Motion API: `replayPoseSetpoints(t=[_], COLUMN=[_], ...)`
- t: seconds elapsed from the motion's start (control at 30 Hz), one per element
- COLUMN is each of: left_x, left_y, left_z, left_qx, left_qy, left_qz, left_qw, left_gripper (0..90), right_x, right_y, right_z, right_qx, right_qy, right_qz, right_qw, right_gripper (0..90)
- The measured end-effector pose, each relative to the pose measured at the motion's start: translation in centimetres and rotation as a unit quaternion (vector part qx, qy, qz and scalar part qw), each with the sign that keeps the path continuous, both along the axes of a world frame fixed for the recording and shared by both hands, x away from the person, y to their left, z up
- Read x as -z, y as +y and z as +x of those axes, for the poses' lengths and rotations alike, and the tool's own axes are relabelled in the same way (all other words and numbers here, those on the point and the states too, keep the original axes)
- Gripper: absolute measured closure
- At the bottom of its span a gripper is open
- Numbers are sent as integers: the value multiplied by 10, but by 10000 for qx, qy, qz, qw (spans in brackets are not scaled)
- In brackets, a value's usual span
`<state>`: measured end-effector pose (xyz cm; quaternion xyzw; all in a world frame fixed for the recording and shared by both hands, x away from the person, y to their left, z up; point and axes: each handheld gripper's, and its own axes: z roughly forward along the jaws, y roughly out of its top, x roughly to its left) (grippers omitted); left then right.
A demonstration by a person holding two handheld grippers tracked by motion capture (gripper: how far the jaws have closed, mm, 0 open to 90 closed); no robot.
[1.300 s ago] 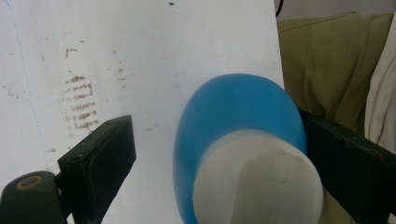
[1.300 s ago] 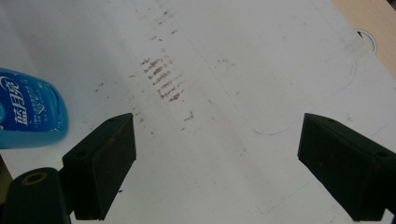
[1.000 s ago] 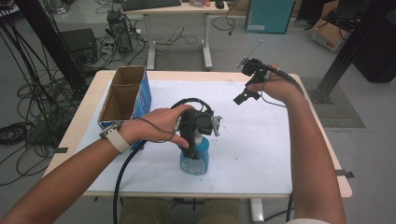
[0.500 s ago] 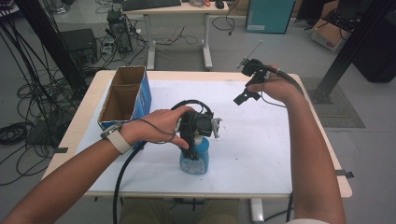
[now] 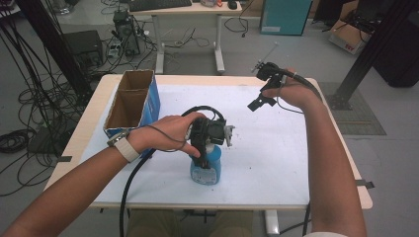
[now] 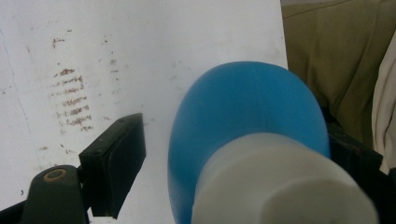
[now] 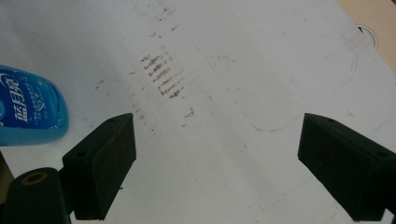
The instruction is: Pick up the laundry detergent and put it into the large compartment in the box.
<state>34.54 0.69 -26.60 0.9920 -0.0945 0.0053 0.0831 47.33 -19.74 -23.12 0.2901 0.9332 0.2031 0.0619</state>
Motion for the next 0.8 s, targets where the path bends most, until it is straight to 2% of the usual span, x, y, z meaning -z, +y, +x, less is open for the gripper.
replayPoseSetpoints(t=[0.27, 0.57, 0.8], left_x=[0, 1, 0], left_y=[0, 0, 0], left_z=[0, -1, -3], left_qx=[30, 103, 129], left_qy=[51, 209, 125], left_qz=[25, 72, 111], left_qw=[10000, 9997, 9998], left_gripper=[240, 358, 374], right_x=[0, 0, 1], right_y=[0, -1, -1], right_z=[0, 0, 0], right_qx=[13, 15, 31], right_qy=[4, 2, 29], right_qz=[-12, -11, -32], right_qw=[10000, 10000, 10000], right_gripper=[116, 116, 116])
